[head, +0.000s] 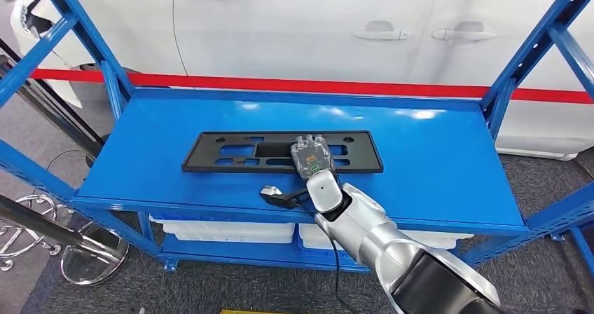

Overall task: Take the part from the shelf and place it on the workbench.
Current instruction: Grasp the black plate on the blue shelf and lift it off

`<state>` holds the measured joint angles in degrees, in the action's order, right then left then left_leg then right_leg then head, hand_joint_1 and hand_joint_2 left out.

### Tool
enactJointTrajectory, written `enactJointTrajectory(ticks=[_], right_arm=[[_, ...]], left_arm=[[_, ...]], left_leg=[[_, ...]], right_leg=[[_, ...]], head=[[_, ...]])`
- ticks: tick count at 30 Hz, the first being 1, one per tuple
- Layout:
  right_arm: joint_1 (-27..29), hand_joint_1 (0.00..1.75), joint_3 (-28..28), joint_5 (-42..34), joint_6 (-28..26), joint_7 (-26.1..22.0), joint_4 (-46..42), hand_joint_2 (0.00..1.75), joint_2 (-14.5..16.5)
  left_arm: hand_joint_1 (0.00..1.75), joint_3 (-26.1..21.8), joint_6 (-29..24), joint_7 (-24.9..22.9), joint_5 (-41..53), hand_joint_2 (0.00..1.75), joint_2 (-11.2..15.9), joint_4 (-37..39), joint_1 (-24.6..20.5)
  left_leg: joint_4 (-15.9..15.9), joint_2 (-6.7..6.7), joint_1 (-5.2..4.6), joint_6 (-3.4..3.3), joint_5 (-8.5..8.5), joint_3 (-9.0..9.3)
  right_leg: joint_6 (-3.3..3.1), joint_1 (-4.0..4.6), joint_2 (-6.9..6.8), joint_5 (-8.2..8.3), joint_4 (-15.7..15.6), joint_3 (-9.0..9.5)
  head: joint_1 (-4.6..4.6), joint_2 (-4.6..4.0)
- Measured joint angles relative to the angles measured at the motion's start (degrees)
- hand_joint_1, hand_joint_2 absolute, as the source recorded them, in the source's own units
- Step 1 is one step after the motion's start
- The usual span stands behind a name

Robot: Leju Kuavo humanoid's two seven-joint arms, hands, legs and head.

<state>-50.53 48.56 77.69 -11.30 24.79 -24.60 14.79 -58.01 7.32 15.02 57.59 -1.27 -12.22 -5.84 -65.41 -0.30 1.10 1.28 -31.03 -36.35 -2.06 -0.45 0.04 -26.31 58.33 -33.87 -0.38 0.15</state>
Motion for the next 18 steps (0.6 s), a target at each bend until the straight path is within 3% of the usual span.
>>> enactJointTrajectory(ticks=[2,3,4,7,9,11,13,14,16,17,18], right_arm=[[-0.32,1.75,-0.70,-0.07,0.05,0.27,0.89,1.75,-0.15],[-0.42,1.75,-0.96,-0.09,0.07,0.30,1.22,1.75,-0.19],[-0.50,1.75,-1.25,-0.11,0.11,0.31,1.51,1.75,-0.23],[-0.79,1.75,-2.15,-0.24,0.24,0.27,2.10,1.75,-0.42],[-1.00,1.75,-2.88,-0.35,0.24,0.12,2.44,1.75,-0.70],[-1.06,1.75,-3.64,-0.42,-0.02,-0.20,2.80,1.75,-1.04],[-1.06,1.75,-4.37,-0.44,-0.60,-0.70,3.08,1.75,-1.46],[-1.05,1.75,-4.74,-0.45,-0.93,-1.01,3.18,1.75,-1.66],[-0.93,1.75,-5.43,-0.45,-1.54,-1.60,3.36,1.75,-1.99],[-0.81,1.75,-5.80,-0.43,-1.82,-1.90,3.42,1.75,-2.11],[-0.69,1.75,-6.15,-0.39,-2.04,-2.11,3.47,1.75,-2.23]], left_arm=[[0.00,0.00,0.04,-0.10,0.02,0.00,0.01,0.01,-0.04],[0.00,0.00,0.11,-0.13,0.04,0.00,0.00,0.01,-0.06],[0.00,0.00,0.24,-0.14,0.07,0.00,-0.01,0.01,-0.12],[0.00,0.01,0.95,0.43,0.19,0.00,0.00,0.00,-0.50],[0.00,0.02,1.69,1.74,0.40,0.87,0.00,0.00,-0.67],[0.00,0.04,2.27,3.44,0.61,1.75,0.00,0.00,-0.68],[0.00,0.09,2.67,4.74,0.73,1.75,0.00,0.00,-0.72],[0.00,0.10,2.91,5.20,0.73,1.75,0.00,0.00,-0.76],[0.00,0.11,3.39,5.69,0.63,1.75,0.00,0.00,-0.80],[0.00,0.11,3.58,5.81,0.55,1.75,0.00,0.00,-0.78],[0.00,0.11,3.68,5.81,0.49,1.75,0.00,0.00,-0.76]], left_leg=[[-6.93,0.01,0.11,0.33,-2.83,-3.00],[-8.46,0.01,0.17,0.45,-3.01,-3.61],[-7.43,0.03,0.25,0.52,-1.89,-3.02],[3.59,0.03,0.38,0.44,3.05,2.52],[7.14,-0.07,0.17,-0.05,3.64,4.24],[7.33,-0.11,0.03,-0.80,3.81,4.26],[7.66,0.04,0.16,-1.62,4.21,4.27],[7.83,0.13,0.26,-2.01,4.40,4.24],[7.85,0.27,0.20,-2.44,4.54,4.01],[7.84,0.30,0.15,-2.51,4.56,3.93],[7.82,0.31,0.11,-2.54,4.56,3.91]], right_leg=[[-0.08,0.04,-0.05,0.01,0.04,-0.03],[-0.09,0.04,-0.04,0.00,0.10,-0.03],[-0.05,0.02,-0.03,-0.02,0.20,-0.02],[0.42,0.07,0.01,-0.26,0.71,-0.09],[1.04,0.27,0.03,-0.24,0.88,-0.28],[1.65,0.33,0.08,0.00,0.71,-0.30],[2.19,0.20,0.12,-0.96,1.79,-0.69],[2.44,0.13,0.14,-2.36,3.80,-1.58],[2.79,0.04,0.11,-6.25,10.99,-4.93],[2.88,0.03,0.11,-7.52,14.45,-6.55],[2.91,0.03,0.10,-7.80,16.44,-7.51]], head=[[-0.01,0.00],[0.00,0.00],[-0.01,0.00],[0.00,0.00],[0.01,0.00],[0.01,0.00],[0.01,0.00],[0.02,0.00],[0.02,0.00],[0.02,0.00],[0.01,0.00]])
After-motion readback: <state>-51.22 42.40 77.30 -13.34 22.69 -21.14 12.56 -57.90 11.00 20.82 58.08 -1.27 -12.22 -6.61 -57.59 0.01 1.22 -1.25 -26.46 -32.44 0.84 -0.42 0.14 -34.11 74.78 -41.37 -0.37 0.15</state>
